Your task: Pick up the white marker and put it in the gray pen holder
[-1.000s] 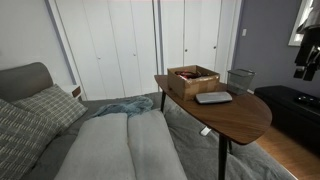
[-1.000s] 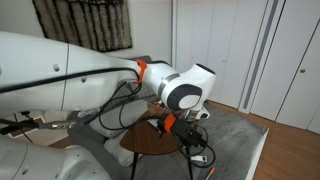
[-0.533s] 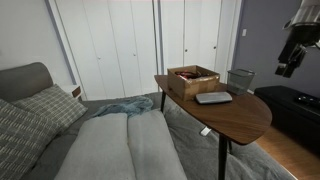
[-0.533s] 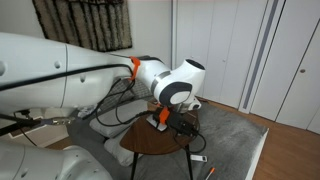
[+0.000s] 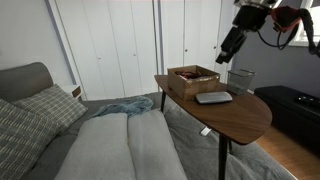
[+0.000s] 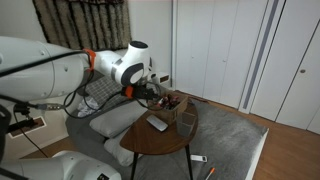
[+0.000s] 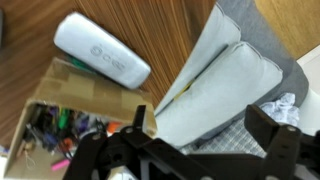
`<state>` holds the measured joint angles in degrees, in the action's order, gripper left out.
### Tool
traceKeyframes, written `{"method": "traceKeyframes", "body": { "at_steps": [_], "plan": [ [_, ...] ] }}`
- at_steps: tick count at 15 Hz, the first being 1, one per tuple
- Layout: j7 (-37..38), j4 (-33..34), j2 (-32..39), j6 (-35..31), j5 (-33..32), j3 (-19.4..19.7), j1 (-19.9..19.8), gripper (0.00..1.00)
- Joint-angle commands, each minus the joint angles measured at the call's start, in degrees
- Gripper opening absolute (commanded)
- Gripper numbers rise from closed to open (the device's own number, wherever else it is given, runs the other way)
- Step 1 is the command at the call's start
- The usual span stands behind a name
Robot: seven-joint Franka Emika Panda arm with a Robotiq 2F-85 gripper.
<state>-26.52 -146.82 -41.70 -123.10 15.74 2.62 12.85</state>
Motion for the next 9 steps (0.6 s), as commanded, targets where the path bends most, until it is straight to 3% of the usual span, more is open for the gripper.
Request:
{"method": "traceKeyframes", "body": {
  "at_steps": [1, 9],
  "plan": [
    [1.6, 1.1, -0.2, -0.2, -0.5, -0.3, 1.6, 1.0],
    [0.9, 0.0, 0.2, 0.0, -0.5, 1.0, 1.1, 1.0]
  ]
}}
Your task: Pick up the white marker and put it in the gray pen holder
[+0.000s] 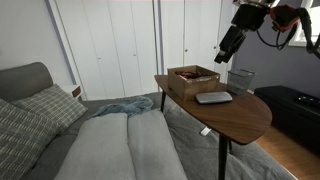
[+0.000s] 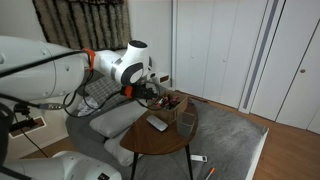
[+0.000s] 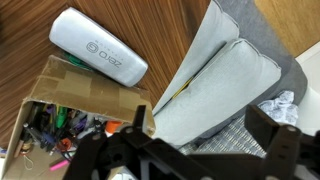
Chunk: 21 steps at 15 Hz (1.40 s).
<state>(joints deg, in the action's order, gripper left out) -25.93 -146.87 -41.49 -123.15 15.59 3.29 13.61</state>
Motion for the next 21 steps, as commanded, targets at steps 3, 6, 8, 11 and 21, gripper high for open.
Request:
{"method": "traceKeyframes", "body": {
  "at_steps": [3, 6, 8, 11, 21],
  "plan": [
    [0.8, 3.4, 0.6, 1.3, 1.0, 3.5, -0.7, 1.0],
    [1.1, 2.2, 0.1, 0.1, 0.1, 2.9, -0.9, 1.0],
    [1.0, 2.5, 0.1, 0.2, 0.1, 3.4, -1.0, 1.0],
    [0.6, 4.4, 2.5, -3.1, -3.1, 4.0, -3.7, 1.0],
    [8.1, 18.6, 22.4, -5.6, -10.0, 4.3, -11.8, 1.0]
  ]
}}
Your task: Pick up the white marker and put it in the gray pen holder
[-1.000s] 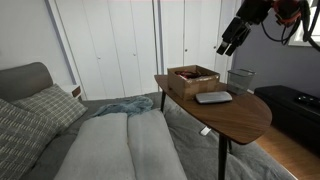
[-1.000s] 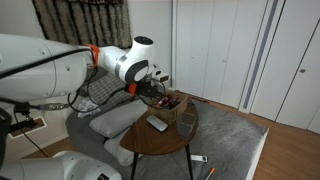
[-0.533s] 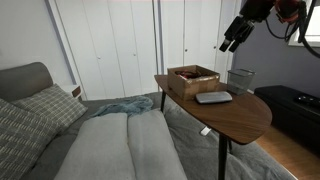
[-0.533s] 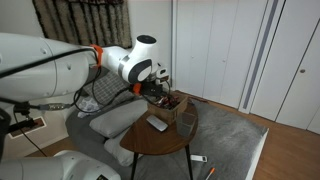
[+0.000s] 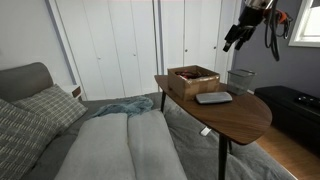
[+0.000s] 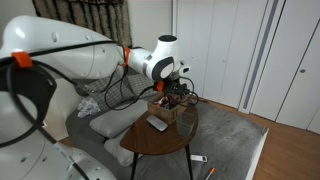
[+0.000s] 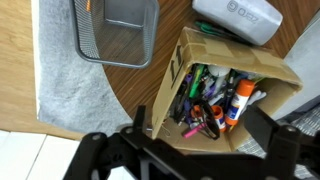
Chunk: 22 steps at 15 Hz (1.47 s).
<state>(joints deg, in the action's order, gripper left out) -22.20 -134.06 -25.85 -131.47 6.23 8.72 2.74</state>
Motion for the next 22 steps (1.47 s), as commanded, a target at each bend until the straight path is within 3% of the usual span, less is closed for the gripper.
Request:
{"method": "traceKeyframes", "body": {
  "at_steps": [1, 5, 11, 12, 13, 22],
  "plan": [
    [5.7, 6.9, 8.5, 3.3, -1.1, -1.6, -1.3, 1.0],
    [9.5, 11.2, 13.4, 7.9, -4.2, -3.2, -2.3, 1.0],
    [9.4, 19.0, 17.5, 18.0, -7.2, -5.2, -1.8, 1.0],
    [9.9, 20.3, 18.0, 18.5, -7.7, -5.6, -1.7, 1.0],
    [7.9, 16.1, 16.0, 15.7, -5.4, -4.8, -1.9, 1.0],
    [8.0, 16.4, 16.2, 15.9, -5.5, -5.0, -2.0, 1.0]
  ]
}}
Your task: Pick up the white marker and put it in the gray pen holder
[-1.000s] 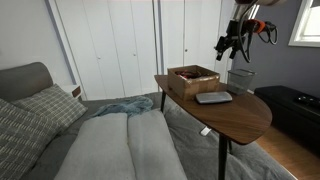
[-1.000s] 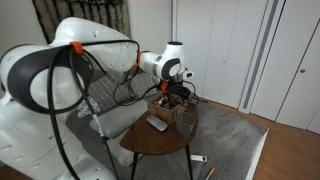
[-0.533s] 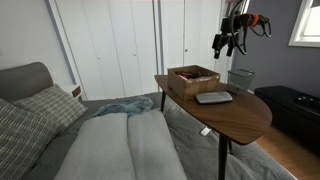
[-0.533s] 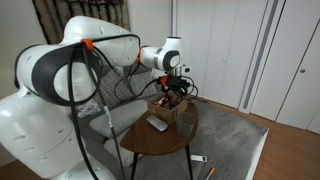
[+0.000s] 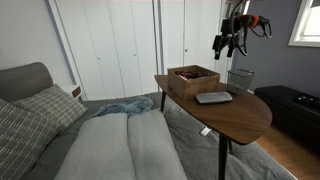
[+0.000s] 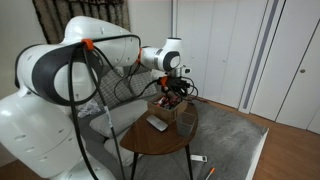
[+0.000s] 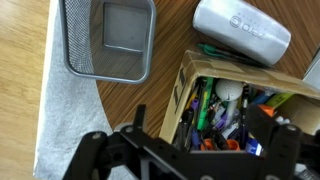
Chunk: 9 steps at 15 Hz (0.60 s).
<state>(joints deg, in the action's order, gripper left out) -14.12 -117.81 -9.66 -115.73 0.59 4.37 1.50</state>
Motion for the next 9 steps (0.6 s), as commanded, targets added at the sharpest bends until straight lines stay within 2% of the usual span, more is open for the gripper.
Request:
{"method": "traceKeyframes", "body": {
  "at_steps": [1, 6, 9],
  "plan": [
    [-0.2, 0.6, 0.2, -1.0, 0.7, -0.9, -0.4, 1.0],
    [-1.9, 2.8, 2.7, -3.0, 2.8, -3.3, 1.7, 1.0],
    [-5.1, 2.3, 4.6, -8.0, 6.2, -4.0, 2.8, 1.0]
  ]
}}
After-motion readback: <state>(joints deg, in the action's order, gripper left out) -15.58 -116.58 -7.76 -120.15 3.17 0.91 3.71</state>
